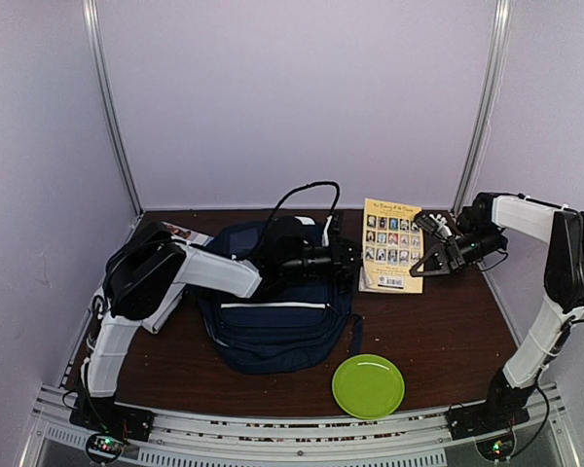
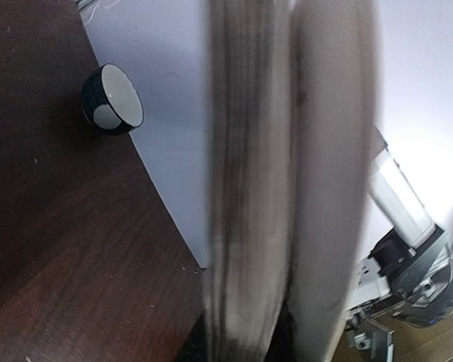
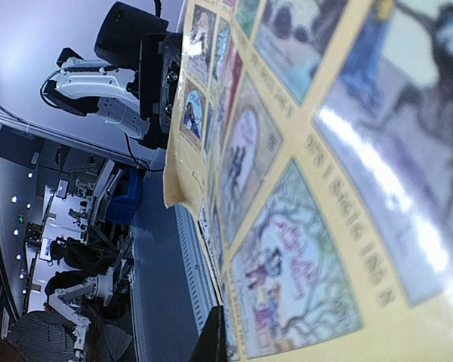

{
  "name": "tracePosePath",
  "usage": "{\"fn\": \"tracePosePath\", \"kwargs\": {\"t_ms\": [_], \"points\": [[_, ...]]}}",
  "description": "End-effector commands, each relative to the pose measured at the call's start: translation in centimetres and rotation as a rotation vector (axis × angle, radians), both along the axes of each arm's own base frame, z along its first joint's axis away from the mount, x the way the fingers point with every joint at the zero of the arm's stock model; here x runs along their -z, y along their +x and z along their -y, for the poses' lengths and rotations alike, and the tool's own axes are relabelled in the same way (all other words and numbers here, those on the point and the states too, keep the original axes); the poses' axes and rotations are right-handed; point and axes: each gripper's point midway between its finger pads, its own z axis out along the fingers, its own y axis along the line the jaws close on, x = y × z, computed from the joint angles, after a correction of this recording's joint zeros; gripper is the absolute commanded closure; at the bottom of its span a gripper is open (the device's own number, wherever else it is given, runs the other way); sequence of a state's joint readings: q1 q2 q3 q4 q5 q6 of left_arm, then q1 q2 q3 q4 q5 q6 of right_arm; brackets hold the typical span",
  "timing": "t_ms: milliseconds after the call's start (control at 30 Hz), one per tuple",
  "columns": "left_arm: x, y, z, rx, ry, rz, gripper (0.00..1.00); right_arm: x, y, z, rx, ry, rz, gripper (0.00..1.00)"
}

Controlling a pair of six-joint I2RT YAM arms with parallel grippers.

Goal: Pack the student bag
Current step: Pass from the left arm to the right, then pass from the right arm to the left

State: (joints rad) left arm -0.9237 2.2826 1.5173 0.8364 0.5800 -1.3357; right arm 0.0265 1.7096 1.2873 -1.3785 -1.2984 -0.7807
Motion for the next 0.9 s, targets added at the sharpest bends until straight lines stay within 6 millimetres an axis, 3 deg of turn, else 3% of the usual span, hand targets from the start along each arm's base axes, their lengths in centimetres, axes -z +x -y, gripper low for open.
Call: {"fn": "tracePosePath", "kwargs": {"t_ms": [0, 200, 367, 667, 867], "points": [[-3.0, 0.2, -0.9, -0.037, -0.082, 0.065, 0.65, -1.4, -0.3, -0.2, -0.015, 0.021, 0.061, 1.00], [-5.9, -0.4, -1.4, -0.027, -0.204, 0.136, 0.54, 0.4, 0.9, 0.4, 0.083, -0.078, 0.056, 1.00], [-8.2, -1.1, -1.9, -0.002, -0.302, 0.165, 0.49, 0.8, 1.2, 0.5, 0.097, -0.096, 0.046, 1.00], [-8.6, -1.9, -1.5, 0.041, -0.324, 0.164, 0.47, 1.1, 1.2, 0.5, 0.092, -0.094, 0.030, 1.00], [-10.1, -2.7, -1.8, 0.074, -0.404, 0.185, 0.38, 1.0, 1.1, 0.4, 0.091, -0.090, 0.027, 1.00]]}}
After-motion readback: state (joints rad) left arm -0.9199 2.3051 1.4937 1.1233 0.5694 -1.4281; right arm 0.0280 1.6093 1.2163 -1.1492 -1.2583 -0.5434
